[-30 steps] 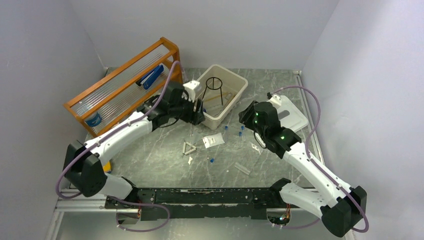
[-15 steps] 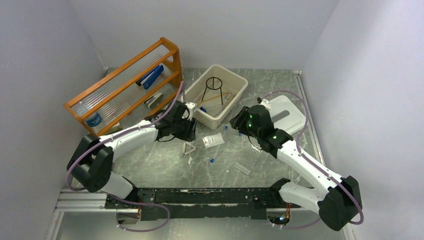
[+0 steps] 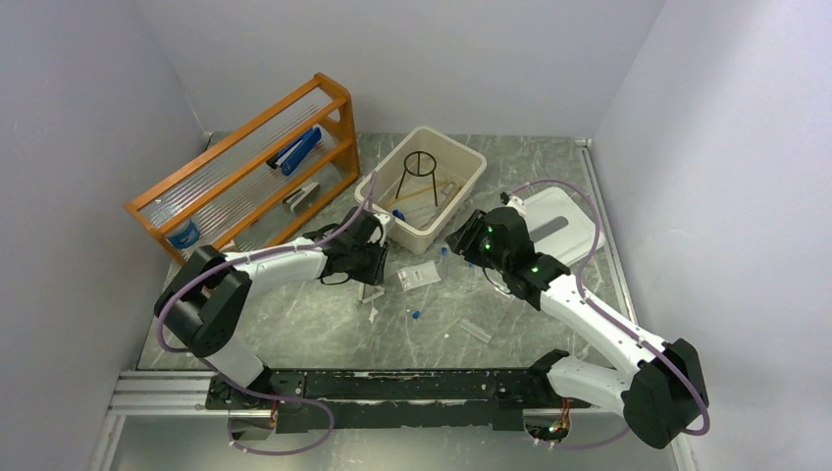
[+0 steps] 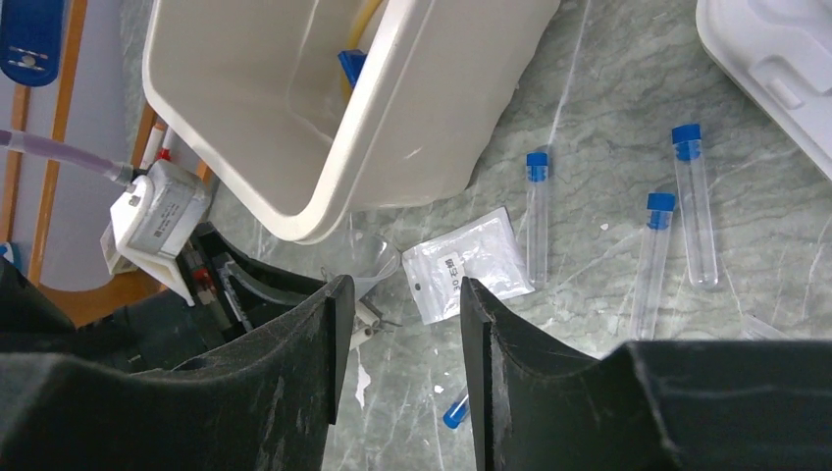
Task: Organize the chemistry lab equipment
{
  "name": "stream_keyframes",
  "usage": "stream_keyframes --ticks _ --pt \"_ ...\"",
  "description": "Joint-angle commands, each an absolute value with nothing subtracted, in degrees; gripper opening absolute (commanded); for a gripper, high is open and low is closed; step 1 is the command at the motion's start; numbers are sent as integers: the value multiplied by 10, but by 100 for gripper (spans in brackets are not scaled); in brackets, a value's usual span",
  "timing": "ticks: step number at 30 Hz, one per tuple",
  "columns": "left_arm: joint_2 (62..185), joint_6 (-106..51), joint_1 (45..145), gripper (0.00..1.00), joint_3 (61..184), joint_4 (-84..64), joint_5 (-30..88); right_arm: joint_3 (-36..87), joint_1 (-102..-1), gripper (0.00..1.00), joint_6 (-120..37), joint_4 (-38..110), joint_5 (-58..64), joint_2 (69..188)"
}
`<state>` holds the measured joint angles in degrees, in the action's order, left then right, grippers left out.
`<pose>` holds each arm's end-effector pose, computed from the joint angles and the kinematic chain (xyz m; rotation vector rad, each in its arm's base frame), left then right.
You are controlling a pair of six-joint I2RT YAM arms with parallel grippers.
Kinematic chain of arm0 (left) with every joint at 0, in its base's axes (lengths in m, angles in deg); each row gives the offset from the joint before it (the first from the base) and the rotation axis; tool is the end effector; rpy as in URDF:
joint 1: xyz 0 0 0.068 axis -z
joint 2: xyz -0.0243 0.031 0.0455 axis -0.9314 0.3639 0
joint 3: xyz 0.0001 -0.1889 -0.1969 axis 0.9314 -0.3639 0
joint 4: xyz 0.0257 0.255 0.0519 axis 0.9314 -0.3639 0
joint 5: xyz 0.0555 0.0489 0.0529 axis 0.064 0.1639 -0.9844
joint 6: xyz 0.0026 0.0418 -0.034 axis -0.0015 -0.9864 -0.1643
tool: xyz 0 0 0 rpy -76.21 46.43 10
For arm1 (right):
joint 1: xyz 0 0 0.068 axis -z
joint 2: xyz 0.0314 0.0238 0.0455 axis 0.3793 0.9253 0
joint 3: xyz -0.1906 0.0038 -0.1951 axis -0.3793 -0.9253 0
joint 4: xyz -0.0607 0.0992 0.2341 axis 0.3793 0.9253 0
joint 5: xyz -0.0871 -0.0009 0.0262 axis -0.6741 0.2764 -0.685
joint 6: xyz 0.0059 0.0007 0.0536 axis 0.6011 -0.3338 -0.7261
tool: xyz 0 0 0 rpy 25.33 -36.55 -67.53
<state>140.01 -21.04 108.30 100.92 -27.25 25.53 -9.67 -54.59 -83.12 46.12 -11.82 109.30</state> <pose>0.2397 -0.2022 0.1710 0.5227 2.5697 -0.4759 0.2034 0.1234 0.2567 0.3806 2.1691 0.6854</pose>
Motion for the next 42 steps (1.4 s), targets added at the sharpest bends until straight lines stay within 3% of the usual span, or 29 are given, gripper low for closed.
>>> stream_keyframes --ticks 1,8,17,28,34,39,42 --pt "1413 -212 1098 34 1004 -236 226 -105 -543 47 -836 447 -118 1084" --pt "1441 -215 1121 31 1002 -229 211 -105 -543 47 -838 453 -122 1079" --pt "1427 -223 1154 18 1026 -278 140 -105 -543 46 -842 454 -122 1070" --pt "1309 -190 1176 5 950 -240 84 -107 -543 45 -844 452 -124 1068" --pt "1227 -186 1181 5 923 -204 73 -105 -543 45 -842 446 -116 1071" --pt "1170 -200 1182 5 931 -206 88 -108 -543 46 -812 401 -64 1075" --pt "1156 -224 1182 5 948 -201 130 -104 -543 50 -760 328 37 1073"
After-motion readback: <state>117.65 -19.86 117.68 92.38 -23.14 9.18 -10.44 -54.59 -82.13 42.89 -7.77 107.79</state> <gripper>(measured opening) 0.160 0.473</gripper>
